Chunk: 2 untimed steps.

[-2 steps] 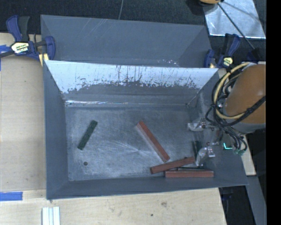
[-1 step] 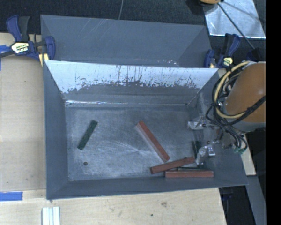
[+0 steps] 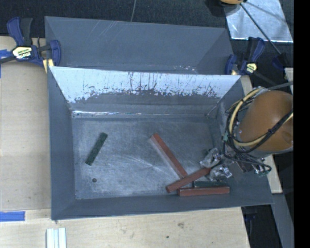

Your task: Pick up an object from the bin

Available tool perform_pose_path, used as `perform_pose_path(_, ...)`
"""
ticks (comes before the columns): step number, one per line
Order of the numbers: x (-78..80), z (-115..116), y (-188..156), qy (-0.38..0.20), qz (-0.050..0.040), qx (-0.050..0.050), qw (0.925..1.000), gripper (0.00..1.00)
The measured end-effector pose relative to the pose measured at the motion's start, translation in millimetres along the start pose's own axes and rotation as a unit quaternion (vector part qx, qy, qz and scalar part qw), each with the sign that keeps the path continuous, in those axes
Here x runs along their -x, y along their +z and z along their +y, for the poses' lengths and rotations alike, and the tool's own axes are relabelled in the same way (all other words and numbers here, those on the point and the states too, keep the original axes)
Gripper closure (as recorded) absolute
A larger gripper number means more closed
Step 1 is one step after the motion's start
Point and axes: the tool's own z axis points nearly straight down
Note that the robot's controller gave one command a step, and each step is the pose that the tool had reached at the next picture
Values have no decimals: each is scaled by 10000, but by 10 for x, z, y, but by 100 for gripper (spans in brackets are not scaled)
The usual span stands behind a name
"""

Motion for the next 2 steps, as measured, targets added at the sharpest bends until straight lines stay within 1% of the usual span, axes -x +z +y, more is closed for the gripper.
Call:
perform_pose_path(1,0,1,0,-5,0,-1,10000,100)
perform_pose_path(2,105,14,-1706,139,53,20,9999,100)
